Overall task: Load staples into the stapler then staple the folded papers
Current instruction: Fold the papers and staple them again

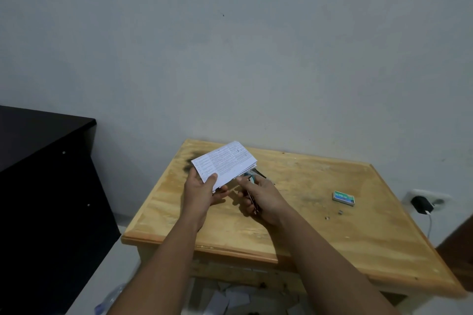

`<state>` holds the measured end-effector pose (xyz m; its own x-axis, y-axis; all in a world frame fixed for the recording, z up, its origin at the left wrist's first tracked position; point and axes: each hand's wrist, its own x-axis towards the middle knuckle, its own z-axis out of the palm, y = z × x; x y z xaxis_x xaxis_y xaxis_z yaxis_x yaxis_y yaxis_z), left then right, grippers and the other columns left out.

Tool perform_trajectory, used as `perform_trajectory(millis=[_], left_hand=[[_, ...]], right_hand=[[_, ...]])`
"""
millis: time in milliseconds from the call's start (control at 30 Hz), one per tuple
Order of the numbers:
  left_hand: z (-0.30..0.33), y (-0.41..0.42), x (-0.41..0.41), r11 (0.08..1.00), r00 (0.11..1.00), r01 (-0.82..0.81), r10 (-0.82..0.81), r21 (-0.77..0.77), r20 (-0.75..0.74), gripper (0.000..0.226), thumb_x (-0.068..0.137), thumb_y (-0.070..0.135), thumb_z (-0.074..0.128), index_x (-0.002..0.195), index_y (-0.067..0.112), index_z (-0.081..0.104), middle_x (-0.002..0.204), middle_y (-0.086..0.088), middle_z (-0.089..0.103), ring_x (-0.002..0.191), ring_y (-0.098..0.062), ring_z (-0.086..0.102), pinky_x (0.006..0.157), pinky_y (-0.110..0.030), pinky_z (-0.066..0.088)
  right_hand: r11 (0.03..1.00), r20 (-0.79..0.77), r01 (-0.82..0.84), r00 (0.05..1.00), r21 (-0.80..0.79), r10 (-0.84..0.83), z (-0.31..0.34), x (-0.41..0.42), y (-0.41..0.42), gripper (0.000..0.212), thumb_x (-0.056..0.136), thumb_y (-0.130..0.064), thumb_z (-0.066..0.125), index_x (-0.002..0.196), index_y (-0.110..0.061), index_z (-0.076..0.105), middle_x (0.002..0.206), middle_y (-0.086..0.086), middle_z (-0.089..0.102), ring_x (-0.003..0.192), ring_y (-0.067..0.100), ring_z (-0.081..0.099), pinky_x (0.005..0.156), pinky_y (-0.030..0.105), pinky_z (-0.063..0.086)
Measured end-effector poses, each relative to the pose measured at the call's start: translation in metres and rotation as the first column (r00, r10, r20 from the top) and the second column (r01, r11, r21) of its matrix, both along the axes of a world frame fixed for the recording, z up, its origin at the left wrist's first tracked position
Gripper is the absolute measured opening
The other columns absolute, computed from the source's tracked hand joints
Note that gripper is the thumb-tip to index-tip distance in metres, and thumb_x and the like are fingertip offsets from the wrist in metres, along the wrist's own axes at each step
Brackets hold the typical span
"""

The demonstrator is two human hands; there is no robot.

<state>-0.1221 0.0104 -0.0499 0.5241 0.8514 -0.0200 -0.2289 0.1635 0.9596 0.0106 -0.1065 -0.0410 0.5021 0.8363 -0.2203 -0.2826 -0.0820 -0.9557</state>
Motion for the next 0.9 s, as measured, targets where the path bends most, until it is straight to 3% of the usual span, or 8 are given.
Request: perform_trajectory(millis=[133,233,433,500,600,633,767,900], left_hand=[[0.001,-0.001,0.001,1.000,1.000,-0.004,0.004,-0.021,0.012,0.044,0.105,0.008,0.062,0.142,0.031,0.055,0.116,-0.003,0.075,0.085,-0.027,0.079,0.075,-0.047,0.067],[0.001,-0.001,0.001,1.000,1.000,-0.008,0.008,-0.021,0.003,0.047,0.105,0.007,0.062,0.144,0.031,0.054,0.118,-0.003,0.074,0.086,-0.027,0.079,0.074,-0.045,0.067],[-0.001,-0.002,0.000,1.000,1.000,0.002,-0.002,-0.008,-0.011,0.046,0.106,0.009,0.061,0.145,0.031,0.053,0.117,-0.001,0.075,0.082,-0.026,0.081,0.078,-0.051,0.067],[0.000,-0.003,0.000,1.000,1.000,0.003,-0.003,-0.004,-0.011,0.045,0.106,0.009,0.060,0.144,0.032,0.053,0.117,-0.001,0.075,0.081,-0.027,0.081,0.079,-0.051,0.067],[-0.001,-0.003,0.001,1.000,1.000,-0.012,0.012,0.003,-0.016,0.045,0.106,0.009,0.061,0.144,0.032,0.053,0.115,-0.003,0.076,0.083,-0.028,0.081,0.077,-0.048,0.067],[-0.002,-0.003,0.001,1.000,1.000,-0.015,0.016,0.010,-0.022,0.045,0.106,0.010,0.061,0.144,0.032,0.053,0.114,-0.004,0.076,0.082,-0.027,0.080,0.077,-0.049,0.067],[-0.003,-0.002,0.002,1.000,1.000,-0.022,0.022,-0.005,-0.006,0.040,0.106,0.011,0.061,0.140,0.031,0.056,0.106,-0.006,0.077,0.075,-0.025,0.079,0.080,-0.054,0.066],[-0.005,0.000,0.000,1.000,1.000,-0.006,0.006,-0.015,0.002,0.041,0.104,0.011,0.064,0.140,0.031,0.056,0.110,-0.009,0.076,0.076,-0.026,0.079,0.081,-0.054,0.066]], right_hand=[[1.000,0.080,-0.004,0.997,-0.016,0.005,-0.001,-0.002,0.000,0.041,0.087,-0.016,0.083,0.120,-0.001,0.064,0.068,0.005,0.057,0.050,0.014,0.046,0.044,0.025,0.037],[0.997,0.156,0.003,0.988,-0.075,0.009,-0.002,-0.003,-0.001,0.047,0.082,-0.010,0.086,0.124,-0.011,0.067,0.074,0.009,0.061,0.049,0.013,0.051,0.046,0.026,0.043],[0.996,0.202,0.012,0.979,-0.089,0.007,0.001,-0.008,-0.005,0.033,0.091,-0.014,0.079,0.119,-0.006,0.065,0.070,0.011,0.067,0.047,0.014,0.055,0.045,0.025,0.046],[0.996,0.275,0.033,0.962,-0.089,-0.008,0.002,-0.012,-0.003,0.026,0.093,-0.019,0.077,0.117,-0.012,0.067,0.069,0.005,0.068,0.049,0.012,0.055,0.046,0.024,0.045],[0.987,0.427,0.123,0.902,-0.103,-0.067,0.002,-0.015,0.002,0.009,0.096,-0.032,0.072,0.105,-0.029,0.071,0.079,-0.011,0.068,0.068,0.005,0.060,0.060,0.021,0.044],[0.982,0.419,0.150,0.904,-0.114,-0.090,0.003,-0.017,0.002,0.010,0.097,-0.039,0.069,0.101,-0.031,0.072,0.078,-0.013,0.067,0.070,0.005,0.059,0.062,0.022,0.043],[0.965,0.212,0.201,0.963,-0.167,-0.164,0.002,-0.017,0.007,0.059,0.094,-0.070,0.046,0.093,-0.018,0.073,0.068,0.000,0.054,0.051,0.012,0.045,0.049,0.026,0.035],[0.982,0.120,0.150,0.983,-0.119,-0.135,0.005,-0.017,0.003,0.051,0.097,-0.063,0.052,0.089,-0.016,0.069,0.068,0.004,0.054,0.051,0.016,0.045,0.048,0.027,0.035]])
